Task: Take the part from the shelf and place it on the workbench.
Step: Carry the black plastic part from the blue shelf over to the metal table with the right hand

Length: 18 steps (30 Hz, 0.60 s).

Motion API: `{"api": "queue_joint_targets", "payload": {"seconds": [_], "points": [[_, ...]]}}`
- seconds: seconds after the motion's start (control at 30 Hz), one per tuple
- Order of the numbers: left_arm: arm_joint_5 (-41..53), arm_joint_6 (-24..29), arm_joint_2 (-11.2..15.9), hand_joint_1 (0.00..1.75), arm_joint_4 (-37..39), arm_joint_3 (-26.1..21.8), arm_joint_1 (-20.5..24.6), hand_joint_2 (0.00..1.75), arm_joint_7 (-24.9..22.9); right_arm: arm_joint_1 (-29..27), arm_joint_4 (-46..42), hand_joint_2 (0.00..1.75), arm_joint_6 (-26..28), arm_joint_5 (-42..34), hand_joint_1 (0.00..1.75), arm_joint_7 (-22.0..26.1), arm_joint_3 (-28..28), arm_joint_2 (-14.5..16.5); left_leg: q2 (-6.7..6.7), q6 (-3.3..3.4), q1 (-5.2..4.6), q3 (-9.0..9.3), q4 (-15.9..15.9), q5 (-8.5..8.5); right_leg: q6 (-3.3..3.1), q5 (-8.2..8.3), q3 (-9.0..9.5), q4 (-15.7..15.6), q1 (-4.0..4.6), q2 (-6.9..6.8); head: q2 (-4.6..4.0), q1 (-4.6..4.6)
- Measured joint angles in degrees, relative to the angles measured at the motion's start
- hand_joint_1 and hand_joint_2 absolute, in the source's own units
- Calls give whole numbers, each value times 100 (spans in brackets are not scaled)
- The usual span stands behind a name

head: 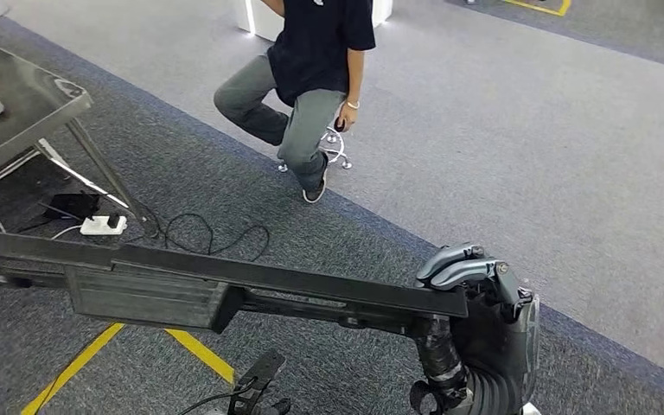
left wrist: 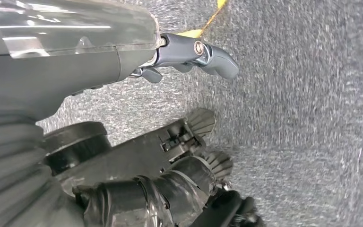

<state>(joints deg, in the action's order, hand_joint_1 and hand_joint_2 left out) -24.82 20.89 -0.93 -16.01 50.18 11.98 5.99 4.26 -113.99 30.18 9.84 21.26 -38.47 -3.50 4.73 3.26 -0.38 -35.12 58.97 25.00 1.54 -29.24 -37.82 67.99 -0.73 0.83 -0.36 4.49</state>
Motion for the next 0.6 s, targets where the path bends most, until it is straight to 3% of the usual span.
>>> {"api": "queue_joint_targets", "payload": {"seconds": [0.07, 0.1, 0.13, 0.2, 0.27, 0.33, 0.4, 0.43, 0.47, 0.53, 0.6], "points": [[28, 7, -9, 0, -1, 0, 5, 175, -10, 5, 2, 175, 15, -1, 175, 0, 0, 1, 148, -42, -2, -17, 30, 15, -20, 260, 266, -644, -21, 240, 1, 2], [46, 6, -15, 0, -2, 0, 8, 175, -23, 6, 4, 175, 29, 1, 175, 1, 0, 2, 207, -71, 5, -36, 37, 13, -31, 290, 330, -793, -23, 319, 1, 6], [64, 5, -19, 0, -3, 0, 12, 175, -41, 5, 7, 175, 45, 3, 175, 1, 0, 3, 258, -105, 14, -54, 33, 6, -45, 276, 347, -818, -13, 326, 1, 8], [114, -2, -29, 0, -9, 0, 11, 175, -93, 3, 11, 175, 81, 20, 175, 3, 0, 11, 307, -170, 36, -84, 36, 2, -108, 305, 378, -858, -3, 198, 1, 9], [163, -10, -43, 0, -24, 0, 21, 175, -149, 2, 10, 175, 108, 39, 175, 3, 1, 26, 70, -222, 23, -201, 279, 152, -177, 328, 428, -923, -11, 60, 1, 31], [201, -13, -68, 0, -40, 0, 52, 175, -189, -6, 8, 175, 135, 48, 175, 1, 5, 33, -266, -259, 23, -514, 928, 479, -222, 321, 459, -950, 1, -92, 0, 65], [220, -15, -97, 0, -48, 1, 72, 175, -220, -24, 8, 175, 163, 47, 175, -4, 8, 33, -390, -289, 46, -817, 1520, 683, -241, 298, 465, -944, 16, -255, -1, 74], [225, -19, -108, 0, -49, 1, 72, 175, -229, -34, 8, 175, 171, 45, 175, -6, 9, 33, -416, -297, 55, -838, 1561, 643, -240, 286, 469, -939, 19, -331, -1, 75], [227, -23, -116, 0, -49, 1, 70, 175, -237, -40, 8, 175, 172, 43, 175, -8, 9, 33, -445, -299, 61, -749, 1395, 517, -235, 272, 477, -932, 19, -401, 0, 75], [228, -30, -123, 0, -51, 0, 75, 175, -238, -44, 7, 175, 171, 40, 175, -8, 9, 33, -651, -270, 42, -332, 638, 195, -204, 231, 512, -915, 27, -528, -1, 75], [228, -30, -133, 0, -62, 0, 91, 175, -239, -43, -1, 175, 170, 39, 175, -8, 9, 33, -846, -206, -4, -46, 106, 70, -149, 192, 540, -902, 54, -633, 0, 71]]}}
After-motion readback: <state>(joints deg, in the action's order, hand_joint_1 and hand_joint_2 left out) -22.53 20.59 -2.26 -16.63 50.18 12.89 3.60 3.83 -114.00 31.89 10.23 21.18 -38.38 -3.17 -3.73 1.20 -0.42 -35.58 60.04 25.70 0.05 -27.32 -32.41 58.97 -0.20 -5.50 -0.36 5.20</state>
